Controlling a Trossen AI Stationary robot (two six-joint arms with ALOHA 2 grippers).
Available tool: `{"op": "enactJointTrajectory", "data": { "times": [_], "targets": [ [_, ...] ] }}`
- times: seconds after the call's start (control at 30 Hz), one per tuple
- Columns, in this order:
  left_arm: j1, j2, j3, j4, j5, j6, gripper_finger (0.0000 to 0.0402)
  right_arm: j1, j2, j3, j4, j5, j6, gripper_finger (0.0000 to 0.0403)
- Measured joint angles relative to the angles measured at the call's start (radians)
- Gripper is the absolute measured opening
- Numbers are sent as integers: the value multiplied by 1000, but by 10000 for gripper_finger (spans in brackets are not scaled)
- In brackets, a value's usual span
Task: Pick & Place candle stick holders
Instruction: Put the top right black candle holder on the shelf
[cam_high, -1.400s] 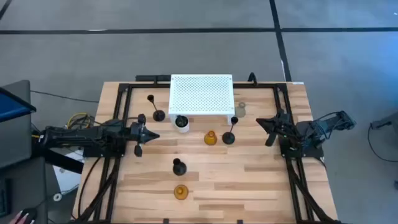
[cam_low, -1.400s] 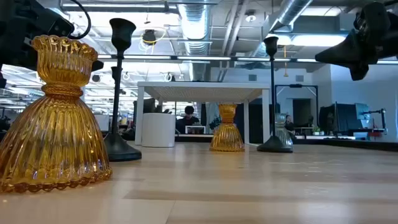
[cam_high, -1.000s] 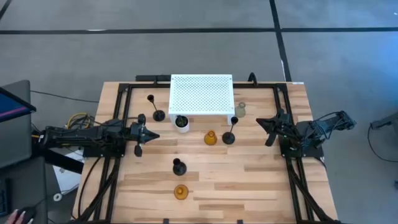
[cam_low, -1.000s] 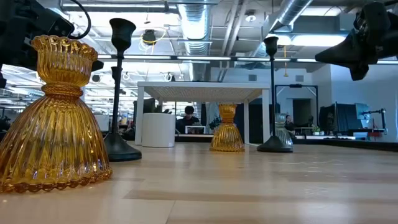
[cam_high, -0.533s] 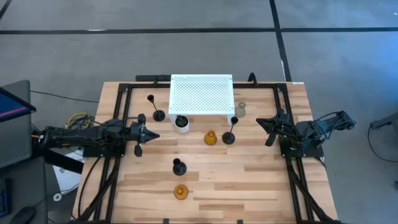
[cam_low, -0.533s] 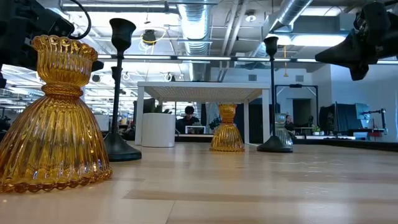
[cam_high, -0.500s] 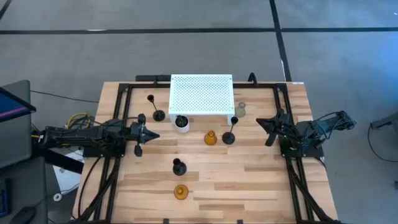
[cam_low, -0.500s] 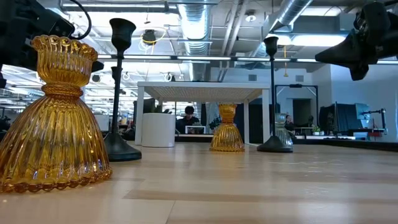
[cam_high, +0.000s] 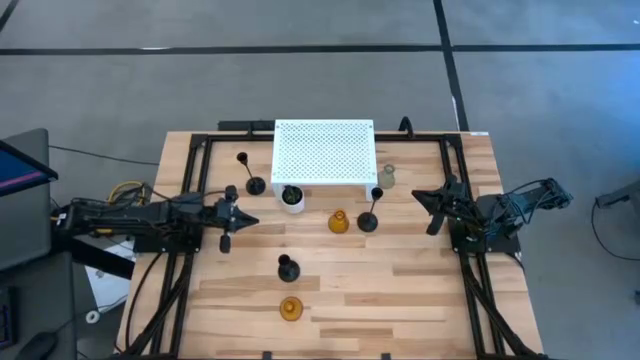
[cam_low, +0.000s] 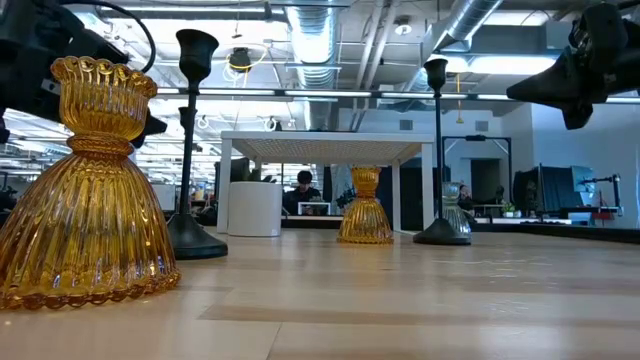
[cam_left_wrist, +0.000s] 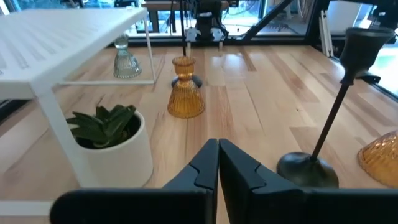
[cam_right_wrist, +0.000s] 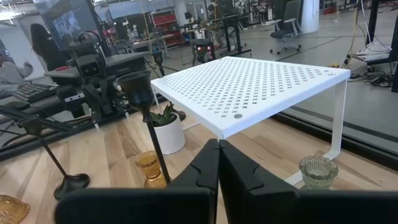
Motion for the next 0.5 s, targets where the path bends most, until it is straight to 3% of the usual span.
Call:
{"op": "enactJointTrajectory", "data": {
  "times": [0.5],
  "targets": [
    [0, 102, 0, 0, 0, 0, 13, 0, 0, 0, 0, 0, 0, 0]
  ]
}}
